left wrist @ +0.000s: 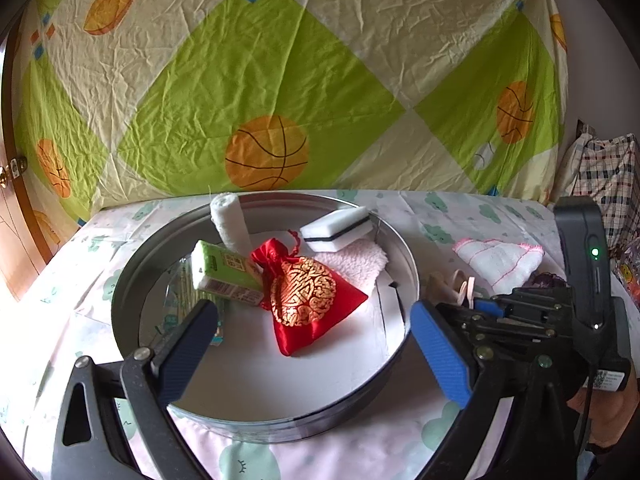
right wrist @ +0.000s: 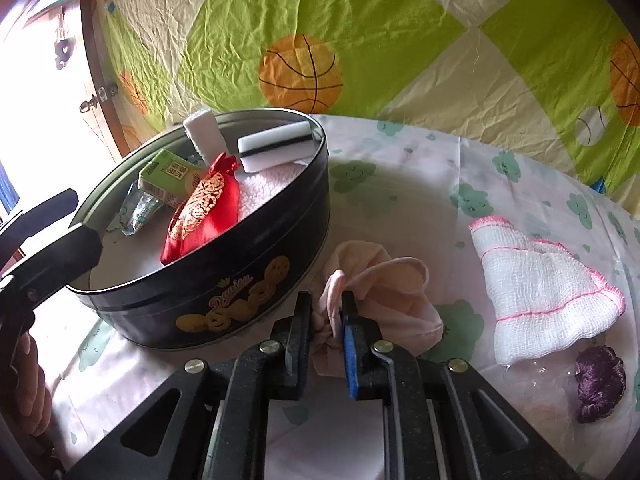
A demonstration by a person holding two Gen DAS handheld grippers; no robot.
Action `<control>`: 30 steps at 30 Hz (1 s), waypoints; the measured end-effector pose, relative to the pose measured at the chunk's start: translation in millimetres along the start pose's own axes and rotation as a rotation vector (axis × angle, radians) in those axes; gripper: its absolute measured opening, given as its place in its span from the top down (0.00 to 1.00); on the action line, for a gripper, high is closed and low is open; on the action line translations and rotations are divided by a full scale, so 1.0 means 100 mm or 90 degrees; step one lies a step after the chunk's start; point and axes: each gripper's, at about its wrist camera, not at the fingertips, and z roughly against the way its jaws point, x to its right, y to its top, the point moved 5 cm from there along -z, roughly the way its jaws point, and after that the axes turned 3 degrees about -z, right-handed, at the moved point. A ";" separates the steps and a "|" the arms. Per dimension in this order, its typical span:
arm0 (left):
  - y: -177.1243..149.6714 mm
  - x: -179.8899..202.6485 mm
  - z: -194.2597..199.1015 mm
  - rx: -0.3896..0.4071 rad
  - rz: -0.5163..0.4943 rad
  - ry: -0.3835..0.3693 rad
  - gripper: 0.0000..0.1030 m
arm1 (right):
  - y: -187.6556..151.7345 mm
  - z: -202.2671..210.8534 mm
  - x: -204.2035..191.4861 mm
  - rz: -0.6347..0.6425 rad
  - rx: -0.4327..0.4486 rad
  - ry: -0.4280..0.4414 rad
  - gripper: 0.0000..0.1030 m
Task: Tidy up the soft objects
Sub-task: 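Grasp the pink cloth bundle with the right gripper while the left gripper grasps the pink-edged white cloth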
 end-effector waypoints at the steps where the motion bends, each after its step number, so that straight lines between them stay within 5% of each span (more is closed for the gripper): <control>1: 0.02 0.03 0.00 0.001 -0.003 -0.001 0.05 | 0.01 0.05 0.00 0.002 0.015 -0.005 0.85; 7: 0.15 0.30 -0.04 0.007 -0.022 -0.011 0.05 | 0.07 0.49 0.24 -0.024 0.114 -0.038 0.85; 13: 0.27 0.69 -0.21 -0.007 -0.045 -0.035 0.05 | 0.09 1.03 0.88 -0.092 0.212 -0.114 0.85; 21: 0.37 1.31 -0.53 -0.055 -0.093 -0.089 0.04 | -0.06 1.33 1.71 -0.187 0.241 -0.202 0.85; 30: 0.39 1.71 -0.85 -0.080 -0.120 -0.095 0.04 | -0.18 1.46 2.02 -0.225 0.276 -0.257 0.85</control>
